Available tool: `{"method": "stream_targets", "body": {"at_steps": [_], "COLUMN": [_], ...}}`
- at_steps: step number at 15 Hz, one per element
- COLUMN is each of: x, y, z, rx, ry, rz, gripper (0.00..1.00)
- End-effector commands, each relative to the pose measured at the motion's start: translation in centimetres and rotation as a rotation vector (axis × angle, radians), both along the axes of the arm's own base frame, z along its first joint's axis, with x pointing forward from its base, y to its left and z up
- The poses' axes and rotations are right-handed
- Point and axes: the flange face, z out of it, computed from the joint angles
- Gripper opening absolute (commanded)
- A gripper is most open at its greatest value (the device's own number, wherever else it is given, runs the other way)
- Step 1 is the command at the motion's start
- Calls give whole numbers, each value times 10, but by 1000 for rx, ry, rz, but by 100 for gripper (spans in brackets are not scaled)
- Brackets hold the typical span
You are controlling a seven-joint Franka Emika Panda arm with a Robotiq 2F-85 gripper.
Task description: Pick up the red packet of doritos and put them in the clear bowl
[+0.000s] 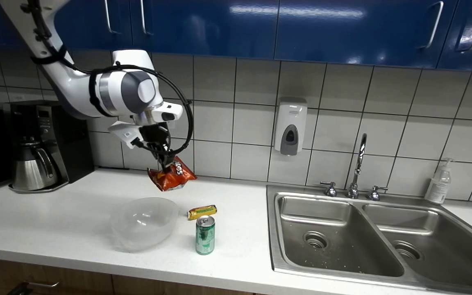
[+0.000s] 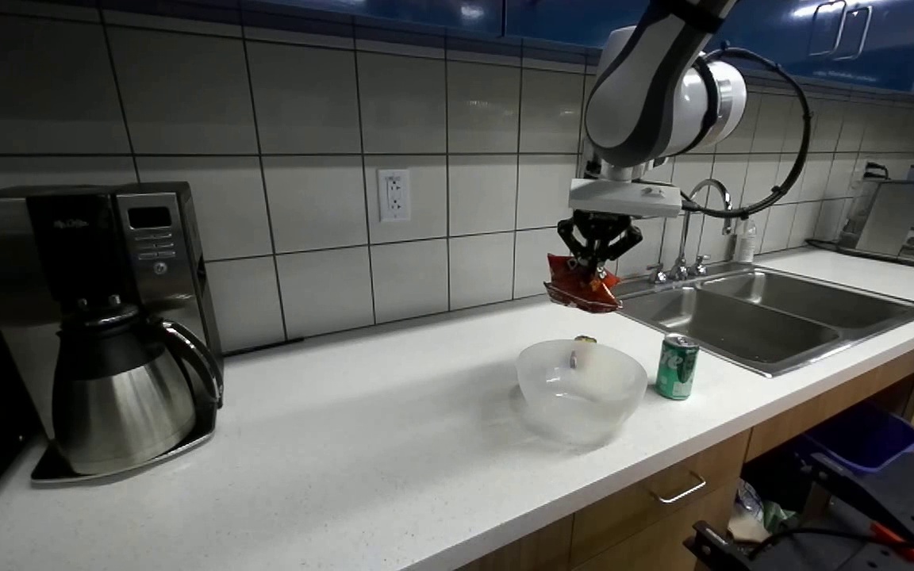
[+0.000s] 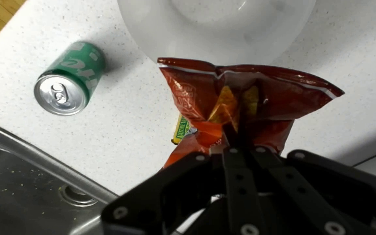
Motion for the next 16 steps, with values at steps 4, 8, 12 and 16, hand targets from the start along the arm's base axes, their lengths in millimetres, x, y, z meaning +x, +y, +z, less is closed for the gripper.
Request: {"method": "stream_targets", "body": {"at_steps": [4, 8, 12, 16], "x": [-31, -41, -50, -57], "y": [4, 2, 7, 16], "z": [-3, -10, -19, -29], "rx": [43, 55, 69, 80], "ry": [31, 56, 77, 101], "rz": [92, 124, 156, 181], "gripper": [0, 0, 0, 0]}}
